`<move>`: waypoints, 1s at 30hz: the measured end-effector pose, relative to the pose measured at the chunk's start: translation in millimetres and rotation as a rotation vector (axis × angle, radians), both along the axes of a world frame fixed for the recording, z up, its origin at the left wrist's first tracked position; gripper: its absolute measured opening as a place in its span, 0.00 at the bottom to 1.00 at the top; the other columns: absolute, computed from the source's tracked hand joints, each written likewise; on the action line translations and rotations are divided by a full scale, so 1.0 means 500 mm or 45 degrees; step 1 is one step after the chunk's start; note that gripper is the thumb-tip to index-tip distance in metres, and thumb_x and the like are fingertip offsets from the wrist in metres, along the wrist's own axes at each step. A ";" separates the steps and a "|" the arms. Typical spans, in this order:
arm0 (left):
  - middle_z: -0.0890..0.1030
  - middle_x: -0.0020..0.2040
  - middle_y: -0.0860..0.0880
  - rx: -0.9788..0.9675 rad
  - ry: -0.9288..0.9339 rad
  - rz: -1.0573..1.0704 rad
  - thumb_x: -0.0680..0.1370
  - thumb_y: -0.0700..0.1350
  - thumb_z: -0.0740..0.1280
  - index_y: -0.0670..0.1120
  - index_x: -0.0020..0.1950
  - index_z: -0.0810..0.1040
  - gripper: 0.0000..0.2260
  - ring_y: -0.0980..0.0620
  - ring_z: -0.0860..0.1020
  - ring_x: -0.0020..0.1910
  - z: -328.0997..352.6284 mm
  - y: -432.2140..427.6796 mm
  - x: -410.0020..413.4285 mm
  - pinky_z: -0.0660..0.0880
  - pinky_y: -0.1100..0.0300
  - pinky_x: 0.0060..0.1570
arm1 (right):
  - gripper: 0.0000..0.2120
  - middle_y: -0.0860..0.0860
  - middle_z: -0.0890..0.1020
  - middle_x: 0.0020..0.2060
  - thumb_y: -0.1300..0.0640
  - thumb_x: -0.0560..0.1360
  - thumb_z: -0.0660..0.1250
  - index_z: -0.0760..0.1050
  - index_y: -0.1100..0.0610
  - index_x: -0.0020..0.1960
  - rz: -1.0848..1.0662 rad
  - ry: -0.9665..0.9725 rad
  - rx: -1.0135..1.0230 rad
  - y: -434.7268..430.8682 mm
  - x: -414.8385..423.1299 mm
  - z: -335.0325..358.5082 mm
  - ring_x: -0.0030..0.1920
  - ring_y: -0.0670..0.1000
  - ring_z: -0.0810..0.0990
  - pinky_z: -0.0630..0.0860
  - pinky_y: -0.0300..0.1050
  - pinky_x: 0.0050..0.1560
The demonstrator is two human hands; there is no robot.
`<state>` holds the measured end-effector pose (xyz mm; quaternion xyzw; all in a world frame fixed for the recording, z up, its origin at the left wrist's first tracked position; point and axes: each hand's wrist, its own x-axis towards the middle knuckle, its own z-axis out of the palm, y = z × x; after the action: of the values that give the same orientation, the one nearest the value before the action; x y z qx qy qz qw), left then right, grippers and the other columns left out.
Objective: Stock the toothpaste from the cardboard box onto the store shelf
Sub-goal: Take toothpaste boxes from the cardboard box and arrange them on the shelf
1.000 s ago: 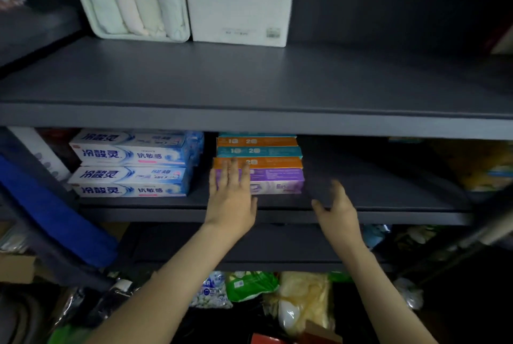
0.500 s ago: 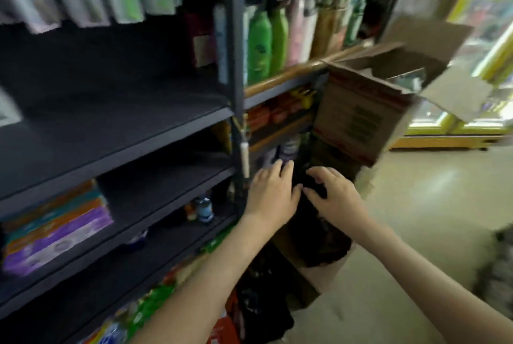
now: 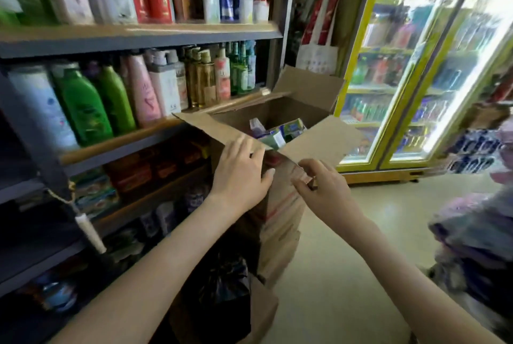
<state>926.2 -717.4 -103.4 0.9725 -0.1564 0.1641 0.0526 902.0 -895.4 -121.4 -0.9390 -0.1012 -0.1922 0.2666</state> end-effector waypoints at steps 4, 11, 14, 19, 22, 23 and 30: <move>0.60 0.77 0.45 0.092 0.063 0.010 0.80 0.62 0.55 0.47 0.78 0.56 0.31 0.45 0.52 0.77 0.033 -0.056 0.129 0.53 0.48 0.74 | 0.17 0.52 0.78 0.55 0.56 0.75 0.68 0.73 0.57 0.63 0.067 -0.030 -0.007 -0.094 0.136 0.010 0.57 0.51 0.75 0.66 0.38 0.53; 0.60 0.75 0.46 -0.016 0.561 0.094 0.76 0.67 0.61 0.57 0.77 0.34 0.42 0.44 0.68 0.68 -0.014 -0.094 0.398 0.70 0.50 0.63 | 0.20 0.49 0.74 0.60 0.54 0.78 0.64 0.67 0.52 0.68 0.206 0.083 -0.185 -0.217 0.420 -0.006 0.60 0.49 0.72 0.65 0.37 0.54; 0.69 0.68 0.44 0.006 0.538 0.186 0.75 0.69 0.59 0.58 0.76 0.33 0.42 0.45 0.75 0.59 -0.056 -0.104 0.466 0.74 0.52 0.52 | 0.20 0.51 0.75 0.59 0.54 0.78 0.65 0.67 0.54 0.68 0.328 0.128 -0.249 -0.239 0.536 -0.007 0.60 0.51 0.73 0.67 0.37 0.54; 0.75 0.62 0.45 0.166 0.253 0.573 0.77 0.69 0.49 0.50 0.77 0.58 0.34 0.45 0.73 0.61 -0.125 -0.135 0.517 0.71 0.54 0.49 | 0.27 0.48 0.76 0.57 0.44 0.76 0.65 0.63 0.51 0.71 0.577 0.349 -0.263 -0.199 0.650 -0.038 0.57 0.48 0.75 0.71 0.41 0.54; 0.79 0.54 0.47 -0.079 0.062 0.555 0.76 0.69 0.43 0.48 0.66 0.76 0.36 0.45 0.75 0.55 -0.182 -0.135 0.533 0.70 0.52 0.52 | 0.37 0.49 0.73 0.64 0.38 0.73 0.66 0.54 0.51 0.75 0.766 0.516 -0.325 -0.142 0.677 -0.076 0.64 0.50 0.72 0.69 0.43 0.58; 0.80 0.53 0.49 -0.173 0.046 0.520 0.75 0.70 0.41 0.49 0.63 0.79 0.37 0.46 0.76 0.54 -0.198 -0.133 0.538 0.67 0.51 0.55 | 0.38 0.50 0.72 0.66 0.38 0.73 0.66 0.53 0.51 0.74 0.835 0.544 -0.353 -0.123 0.685 -0.087 0.65 0.51 0.72 0.70 0.45 0.58; 0.80 0.59 0.57 -0.521 0.197 0.572 0.71 0.74 0.33 0.52 0.64 0.79 0.44 0.64 0.71 0.58 -0.195 -0.131 0.544 0.53 0.67 0.59 | 0.16 0.56 0.77 0.50 0.52 0.75 0.62 0.62 0.55 0.59 1.111 0.436 -0.254 -0.097 0.769 -0.105 0.49 0.60 0.78 0.75 0.51 0.45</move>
<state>1198.3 -782.7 -200.8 0.9616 0.1032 0.1253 0.2214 1286.6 -943.7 -174.1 -0.8480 -0.4586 0.1059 0.2439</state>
